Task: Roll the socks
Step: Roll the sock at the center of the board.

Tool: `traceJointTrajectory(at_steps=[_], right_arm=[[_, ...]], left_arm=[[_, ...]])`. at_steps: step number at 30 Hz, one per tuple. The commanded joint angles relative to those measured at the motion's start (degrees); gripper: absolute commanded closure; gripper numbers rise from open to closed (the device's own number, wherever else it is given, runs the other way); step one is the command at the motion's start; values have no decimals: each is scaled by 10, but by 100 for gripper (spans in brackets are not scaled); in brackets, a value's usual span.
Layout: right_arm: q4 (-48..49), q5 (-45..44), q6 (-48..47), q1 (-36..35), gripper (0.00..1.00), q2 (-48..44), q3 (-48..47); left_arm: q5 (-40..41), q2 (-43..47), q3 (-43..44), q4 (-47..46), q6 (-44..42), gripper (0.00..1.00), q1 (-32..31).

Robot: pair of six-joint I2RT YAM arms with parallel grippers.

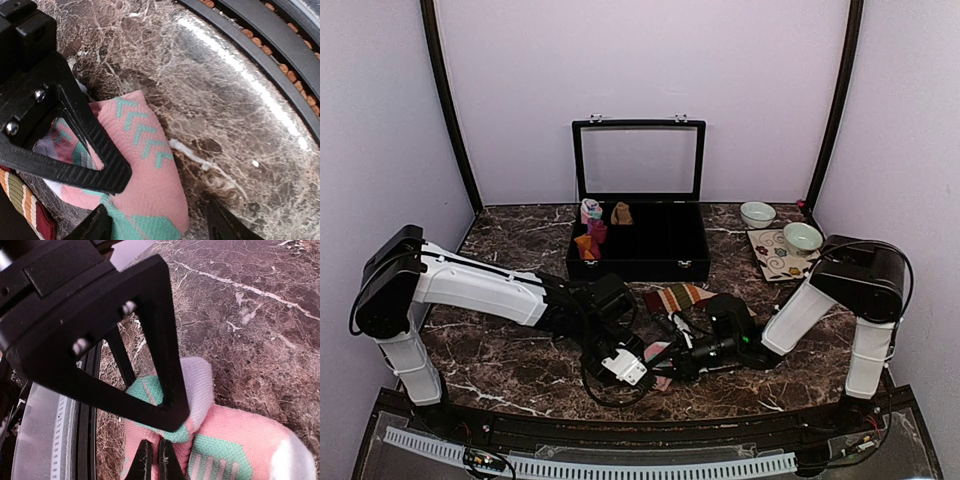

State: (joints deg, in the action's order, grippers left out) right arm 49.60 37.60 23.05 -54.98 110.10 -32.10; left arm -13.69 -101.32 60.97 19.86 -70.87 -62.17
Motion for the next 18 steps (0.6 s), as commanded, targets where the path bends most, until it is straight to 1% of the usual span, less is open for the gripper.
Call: traceJointTrajectory(at_steps=[1,2,7,9,10,12,14,15,17,18], right_arm=[[-170,-53,4,11,100,48,19],[-171,-53,5,12,100,46,19],[-172,-51,9,15,100,42,23],[-174,-48,9,15,100,43,23],[-175,-48,9,16,100,45,22],[-175,-47,11,18,100,50,22],[-179,-47,11,19,100,55,22],[-180,-46,11,20,100,57,21],[-180,-48,14,22,100,51,22],[-182,-50,14,22,100,47,21]], left_arm=[[11,-21,-20,-14,-9,34,-8],[13,-24,-22,-16,-10,35,-7],[28,-32,-39,-33,-15,49,-7],[37,-27,-49,-54,-5,51,-8],[40,-20,-54,-66,3,51,-8],[42,-9,-57,-73,18,45,-8],[38,-4,-51,-59,27,45,-7],[35,1,-53,-53,29,50,-8],[28,2,-54,-45,27,70,-8],[23,0,-52,-39,28,77,-8]])
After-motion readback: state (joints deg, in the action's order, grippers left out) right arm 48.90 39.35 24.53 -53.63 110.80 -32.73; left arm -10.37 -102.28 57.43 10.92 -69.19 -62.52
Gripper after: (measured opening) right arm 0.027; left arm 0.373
